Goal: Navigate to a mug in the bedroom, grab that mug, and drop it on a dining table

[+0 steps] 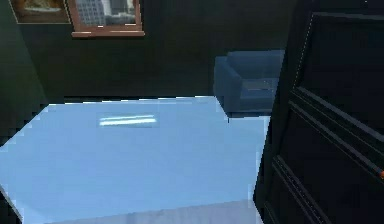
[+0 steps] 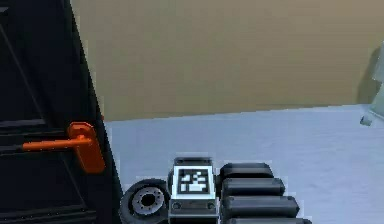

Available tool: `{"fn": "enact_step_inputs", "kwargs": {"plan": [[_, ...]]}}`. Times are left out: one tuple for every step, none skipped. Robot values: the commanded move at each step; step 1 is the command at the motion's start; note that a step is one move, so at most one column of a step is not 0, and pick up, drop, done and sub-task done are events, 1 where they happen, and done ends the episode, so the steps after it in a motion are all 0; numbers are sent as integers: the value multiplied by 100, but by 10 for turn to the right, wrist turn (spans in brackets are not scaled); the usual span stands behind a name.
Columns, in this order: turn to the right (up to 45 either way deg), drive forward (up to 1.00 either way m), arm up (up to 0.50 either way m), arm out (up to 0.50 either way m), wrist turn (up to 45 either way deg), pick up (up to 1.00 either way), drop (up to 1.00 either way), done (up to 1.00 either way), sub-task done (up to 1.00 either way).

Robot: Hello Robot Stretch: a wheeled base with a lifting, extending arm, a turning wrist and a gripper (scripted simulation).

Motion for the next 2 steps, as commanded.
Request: {"fn": "enact_step_inputs", "kwargs": {"plan": [[-90, 0, 0, 0, 0, 0, 0, 0, 0], [0, 70, 0, 0, 0, 0, 0, 0, 0]]}}
